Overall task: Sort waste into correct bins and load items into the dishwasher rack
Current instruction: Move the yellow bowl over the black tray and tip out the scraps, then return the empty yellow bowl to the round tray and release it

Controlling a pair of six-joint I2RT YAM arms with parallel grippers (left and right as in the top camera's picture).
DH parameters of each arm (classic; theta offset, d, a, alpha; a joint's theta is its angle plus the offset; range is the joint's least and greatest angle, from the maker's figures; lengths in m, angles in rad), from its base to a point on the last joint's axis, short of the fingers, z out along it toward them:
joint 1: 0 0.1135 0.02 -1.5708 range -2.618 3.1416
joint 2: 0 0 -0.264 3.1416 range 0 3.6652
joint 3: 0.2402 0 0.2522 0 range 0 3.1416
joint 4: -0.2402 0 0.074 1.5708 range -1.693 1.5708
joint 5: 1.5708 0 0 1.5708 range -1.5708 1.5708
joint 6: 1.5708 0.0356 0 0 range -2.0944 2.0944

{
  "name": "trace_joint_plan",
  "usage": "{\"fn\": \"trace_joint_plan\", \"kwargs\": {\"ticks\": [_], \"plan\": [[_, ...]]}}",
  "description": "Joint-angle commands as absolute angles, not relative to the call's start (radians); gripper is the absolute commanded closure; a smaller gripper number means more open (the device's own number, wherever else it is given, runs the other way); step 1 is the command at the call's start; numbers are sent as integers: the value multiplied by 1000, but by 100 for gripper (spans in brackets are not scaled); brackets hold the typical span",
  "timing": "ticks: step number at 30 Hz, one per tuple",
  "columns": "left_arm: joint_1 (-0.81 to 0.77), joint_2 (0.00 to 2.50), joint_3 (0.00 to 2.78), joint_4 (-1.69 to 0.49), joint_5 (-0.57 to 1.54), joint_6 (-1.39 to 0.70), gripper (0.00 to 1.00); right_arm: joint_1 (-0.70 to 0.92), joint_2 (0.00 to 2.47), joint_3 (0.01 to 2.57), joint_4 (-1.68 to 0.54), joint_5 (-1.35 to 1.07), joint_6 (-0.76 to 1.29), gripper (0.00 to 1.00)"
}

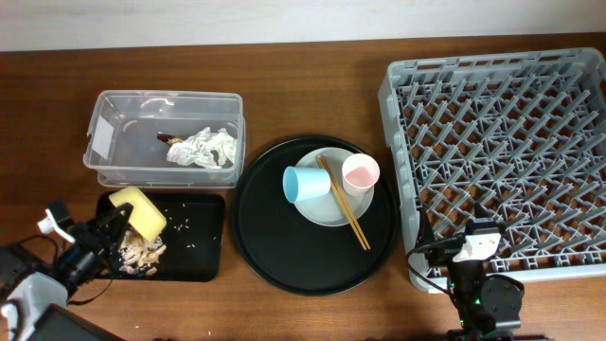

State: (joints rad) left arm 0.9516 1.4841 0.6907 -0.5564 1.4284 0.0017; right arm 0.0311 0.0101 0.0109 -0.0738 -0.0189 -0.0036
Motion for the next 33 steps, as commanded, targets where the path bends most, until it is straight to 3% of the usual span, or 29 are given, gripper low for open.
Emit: {"fn": "trace_joint_plan", "kwargs": {"ticks": [1, 7, 11, 26, 33], "plan": [[957, 1563, 686, -549, 1559, 1, 100, 26, 4, 6, -78, -14, -7, 1], [957, 1588, 687, -558, 1574, -8, 99, 26, 4, 6, -78, -14, -7, 1], [957, 1576, 687, -685, 1574, 44, 99, 26, 4, 6, -78, -14, -7, 1], [958, 1563, 688, -610, 1568, 27, 94, 26, 4, 6, -78, -14, -7, 1], [915, 1343, 767, -773, 1471, -13, 96, 26, 4, 6, -78, -14, -7, 1]]}}
